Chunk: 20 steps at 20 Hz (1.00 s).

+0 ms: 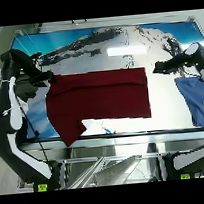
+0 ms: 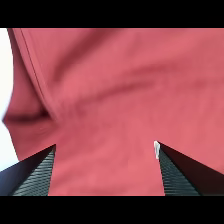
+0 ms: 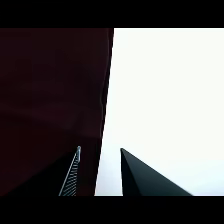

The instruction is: Fold the shirts.

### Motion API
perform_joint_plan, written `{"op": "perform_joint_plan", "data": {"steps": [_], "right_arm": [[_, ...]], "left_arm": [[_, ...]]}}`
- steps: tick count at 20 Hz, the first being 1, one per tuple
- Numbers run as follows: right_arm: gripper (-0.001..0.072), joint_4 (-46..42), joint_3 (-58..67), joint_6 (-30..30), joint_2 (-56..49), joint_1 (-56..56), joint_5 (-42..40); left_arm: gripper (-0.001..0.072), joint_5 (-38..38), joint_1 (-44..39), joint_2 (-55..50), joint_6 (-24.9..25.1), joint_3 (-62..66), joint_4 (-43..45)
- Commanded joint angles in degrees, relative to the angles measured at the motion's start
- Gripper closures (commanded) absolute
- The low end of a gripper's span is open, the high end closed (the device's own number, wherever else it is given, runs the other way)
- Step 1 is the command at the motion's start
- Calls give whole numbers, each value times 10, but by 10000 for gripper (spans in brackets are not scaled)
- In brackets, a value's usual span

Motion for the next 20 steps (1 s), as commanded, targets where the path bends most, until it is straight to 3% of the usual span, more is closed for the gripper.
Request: {"op": "perform_joint_plan", "data": {"steps": [1,7,10,16,20], "right_arm": [[411,-33,-68,28,61,-7,83],[410,35,-354,23,124,-7,6],[411,75,-437,-11,124,-7,-36],[420,180,-468,-97,124,-1,-49],[423,205,-468,-108,124,8,-49]], "left_arm": [[12,12,14,101,11,-140,-5],[11,-49,51,380,14,-532,-8],[11,-75,64,475,14,-667,-9],[12,-179,66,560,17,-799,-44],[12,-232,65,513,58,-821,-112]]}}
